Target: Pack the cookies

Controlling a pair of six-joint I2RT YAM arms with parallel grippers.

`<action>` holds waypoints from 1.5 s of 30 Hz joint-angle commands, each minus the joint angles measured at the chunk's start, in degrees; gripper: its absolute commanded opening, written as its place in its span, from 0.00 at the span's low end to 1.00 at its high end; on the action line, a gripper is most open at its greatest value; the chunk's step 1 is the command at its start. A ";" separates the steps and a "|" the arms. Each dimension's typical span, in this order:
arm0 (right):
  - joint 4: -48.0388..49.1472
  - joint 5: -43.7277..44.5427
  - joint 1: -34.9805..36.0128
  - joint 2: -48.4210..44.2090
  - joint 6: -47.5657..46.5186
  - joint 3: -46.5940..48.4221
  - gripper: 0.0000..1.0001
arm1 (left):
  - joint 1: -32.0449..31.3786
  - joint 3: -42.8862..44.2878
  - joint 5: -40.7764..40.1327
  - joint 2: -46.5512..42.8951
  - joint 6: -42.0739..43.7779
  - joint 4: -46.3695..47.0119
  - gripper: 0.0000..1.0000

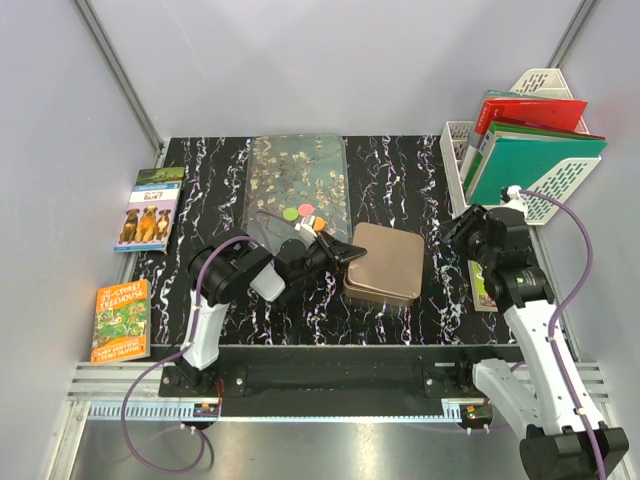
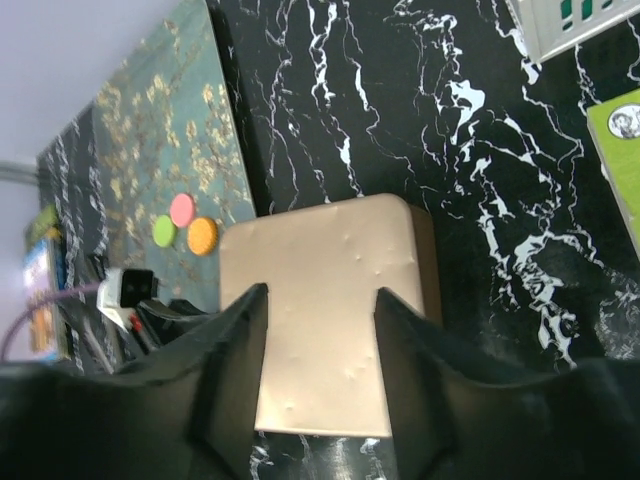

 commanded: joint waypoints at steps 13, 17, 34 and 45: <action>21.92 -19.99 0.22 7.08 7.64 -14.97 0.00 | 1.09 -0.40 0.12 2.11 3.57 18.83 0.00; 26.76 -22.28 0.22 11.73 8.97 -17.79 0.00 | 1.18 0.04 0.47 2.03 3.49 18.74 0.00; 37.58 -25.27 0.22 29.67 7.74 -20.08 0.00 | 1.62 0.13 3.02 1.15 2.96 17.51 0.15; 43.29 -26.50 0.22 37.84 7.13 -21.40 0.00 | 2.06 -0.05 5.84 -2.80 5.16 11.45 0.49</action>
